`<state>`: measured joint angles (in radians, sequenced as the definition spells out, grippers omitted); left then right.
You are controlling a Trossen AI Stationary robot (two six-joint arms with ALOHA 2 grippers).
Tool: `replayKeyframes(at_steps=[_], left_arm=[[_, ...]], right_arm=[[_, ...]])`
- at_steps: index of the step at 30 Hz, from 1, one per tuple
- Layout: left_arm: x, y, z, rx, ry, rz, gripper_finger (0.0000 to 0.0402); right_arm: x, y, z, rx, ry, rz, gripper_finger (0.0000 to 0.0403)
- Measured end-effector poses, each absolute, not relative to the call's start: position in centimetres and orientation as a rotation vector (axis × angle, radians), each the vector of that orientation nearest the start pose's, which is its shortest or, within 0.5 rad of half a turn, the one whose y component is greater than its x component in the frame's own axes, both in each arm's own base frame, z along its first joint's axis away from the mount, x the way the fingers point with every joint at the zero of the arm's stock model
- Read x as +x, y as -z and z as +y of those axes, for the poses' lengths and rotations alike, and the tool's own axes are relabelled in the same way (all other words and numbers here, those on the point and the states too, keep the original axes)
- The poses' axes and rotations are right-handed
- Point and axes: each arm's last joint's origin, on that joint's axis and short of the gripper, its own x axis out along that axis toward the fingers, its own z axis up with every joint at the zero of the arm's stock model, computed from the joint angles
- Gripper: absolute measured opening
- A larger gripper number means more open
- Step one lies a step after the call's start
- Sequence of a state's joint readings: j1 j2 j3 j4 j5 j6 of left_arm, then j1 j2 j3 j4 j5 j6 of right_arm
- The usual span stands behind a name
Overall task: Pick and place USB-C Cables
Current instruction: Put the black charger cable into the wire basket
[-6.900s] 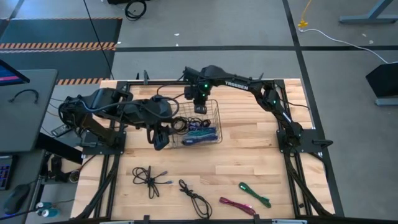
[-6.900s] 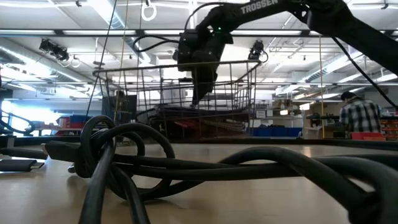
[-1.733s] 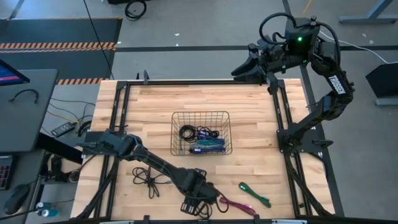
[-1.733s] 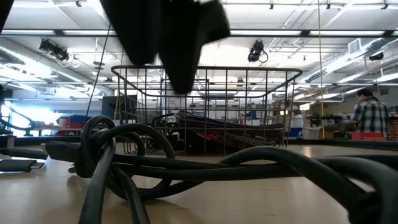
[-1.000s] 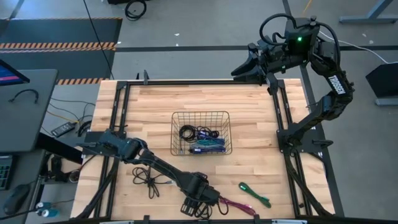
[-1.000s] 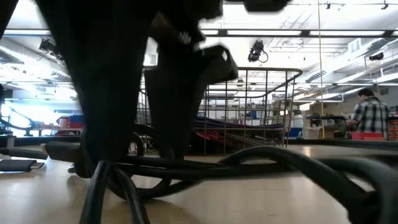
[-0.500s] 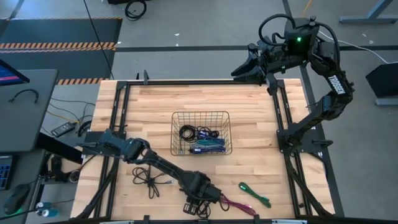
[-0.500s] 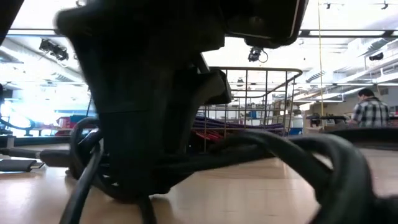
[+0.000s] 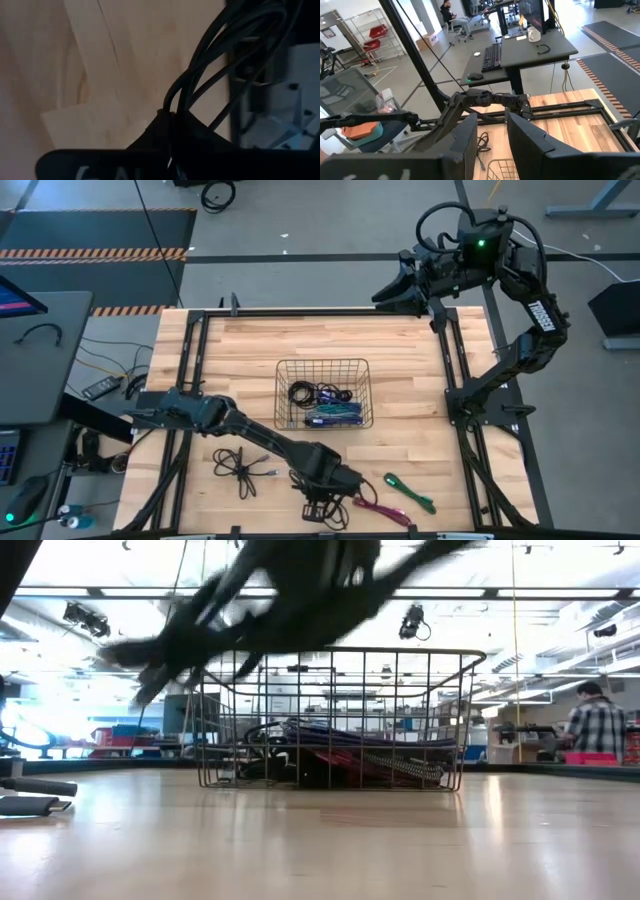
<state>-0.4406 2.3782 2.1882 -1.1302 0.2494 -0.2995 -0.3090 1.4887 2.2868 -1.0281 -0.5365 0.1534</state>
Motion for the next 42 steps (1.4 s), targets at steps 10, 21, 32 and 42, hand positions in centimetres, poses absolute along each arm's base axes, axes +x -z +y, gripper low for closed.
replayKeyframes(at_steps=[10,21,32,42], left_arm=[[41.9,-30.4,-18.1,-0.157,0.228,1.233,0.0025],[40.4,-37.5,-7.9,-0.039,-0.093,1.057,0.0025],[41.8,-35.8,2.9,-0.125,-0.306,1.126,0.0025],[44.2,-31.0,6.8,-0.302,-0.392,1.221,0.0025]], right_arm=[[21.0,-56.1,-5.7,0.255,-0.187,0.237,0.0113],[20.8,-56.1,-6.2,0.256,-0.168,0.234,0.0113],[20.8,-56.3,-6.3,0.228,-0.166,0.213,0.0113],[20.8,-56.3,-6.3,0.227,-0.166,0.216,0.0113]])
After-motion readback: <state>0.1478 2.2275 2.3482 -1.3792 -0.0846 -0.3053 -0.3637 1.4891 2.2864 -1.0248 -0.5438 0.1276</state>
